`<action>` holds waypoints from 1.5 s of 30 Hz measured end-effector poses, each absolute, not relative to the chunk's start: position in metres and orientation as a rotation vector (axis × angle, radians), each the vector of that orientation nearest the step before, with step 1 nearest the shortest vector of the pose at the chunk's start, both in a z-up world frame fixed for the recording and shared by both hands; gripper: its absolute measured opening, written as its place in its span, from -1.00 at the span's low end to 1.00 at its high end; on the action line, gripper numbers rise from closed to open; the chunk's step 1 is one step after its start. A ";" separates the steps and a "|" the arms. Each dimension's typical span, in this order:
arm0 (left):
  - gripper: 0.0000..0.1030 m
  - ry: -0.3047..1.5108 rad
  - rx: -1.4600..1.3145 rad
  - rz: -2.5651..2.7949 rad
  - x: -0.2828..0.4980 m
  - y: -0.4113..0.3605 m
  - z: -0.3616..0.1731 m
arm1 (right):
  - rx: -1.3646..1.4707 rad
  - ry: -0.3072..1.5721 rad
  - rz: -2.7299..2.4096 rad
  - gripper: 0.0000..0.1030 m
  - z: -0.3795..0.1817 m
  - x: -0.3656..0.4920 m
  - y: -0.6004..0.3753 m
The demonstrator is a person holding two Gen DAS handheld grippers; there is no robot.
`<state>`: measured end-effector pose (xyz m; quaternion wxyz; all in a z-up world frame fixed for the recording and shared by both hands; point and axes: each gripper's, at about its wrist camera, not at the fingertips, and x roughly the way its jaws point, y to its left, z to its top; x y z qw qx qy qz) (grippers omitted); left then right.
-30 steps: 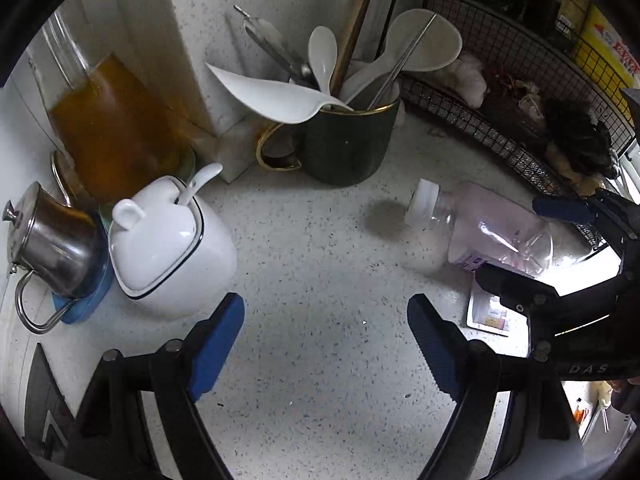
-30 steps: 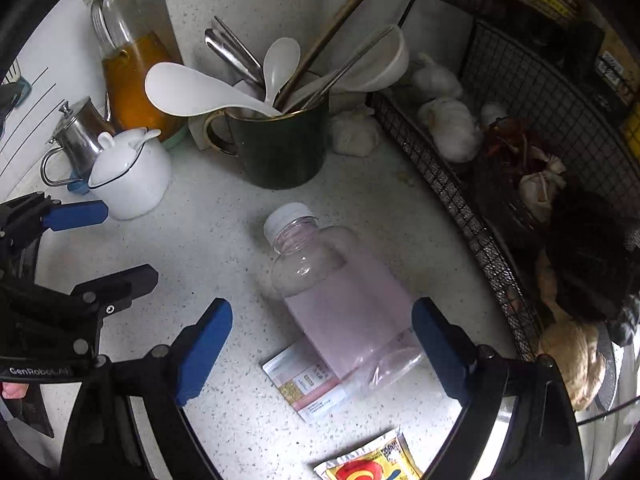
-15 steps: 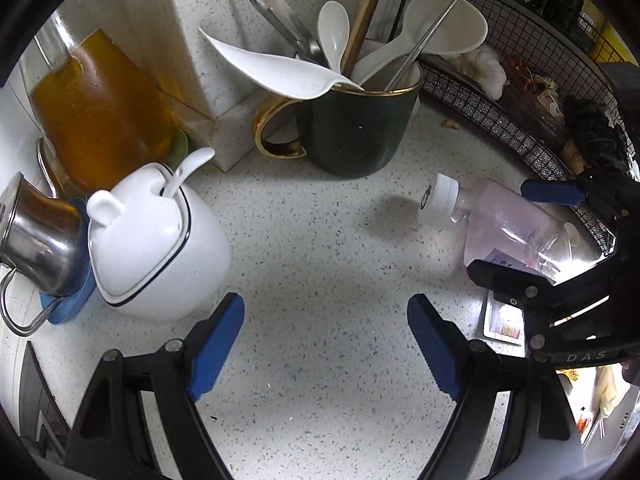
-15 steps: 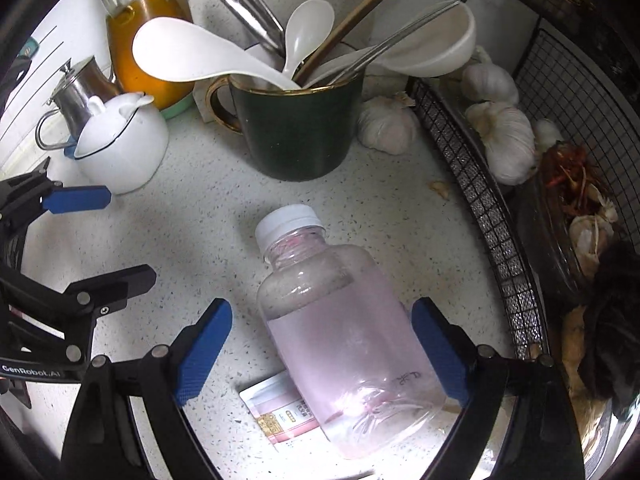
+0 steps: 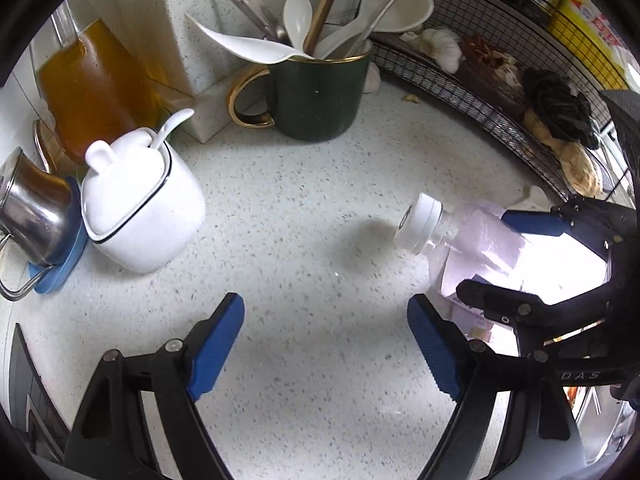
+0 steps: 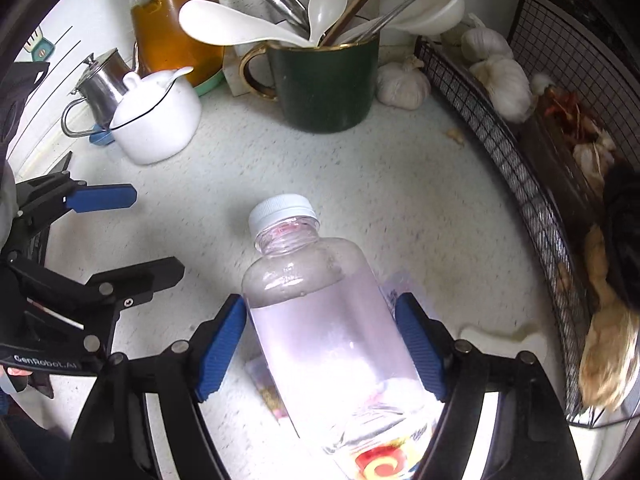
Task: Collect trash
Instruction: 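Close the right tool around the plastic bottle and lift it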
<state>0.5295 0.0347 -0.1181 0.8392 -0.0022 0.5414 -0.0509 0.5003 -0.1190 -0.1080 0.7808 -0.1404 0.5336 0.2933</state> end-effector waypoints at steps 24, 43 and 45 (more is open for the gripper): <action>0.60 1.138 0.202 -0.512 0.551 -0.073 -0.104 | -0.006 1.054 0.087 -0.57 -0.073 0.453 -0.220; 0.60 1.149 0.484 -0.766 0.614 -0.112 -0.143 | 0.061 1.153 -0.018 0.19 -0.096 0.485 -0.238; 0.60 1.144 0.507 -0.790 0.618 -0.119 -0.148 | 0.072 1.160 -0.026 0.23 -0.097 0.485 -0.241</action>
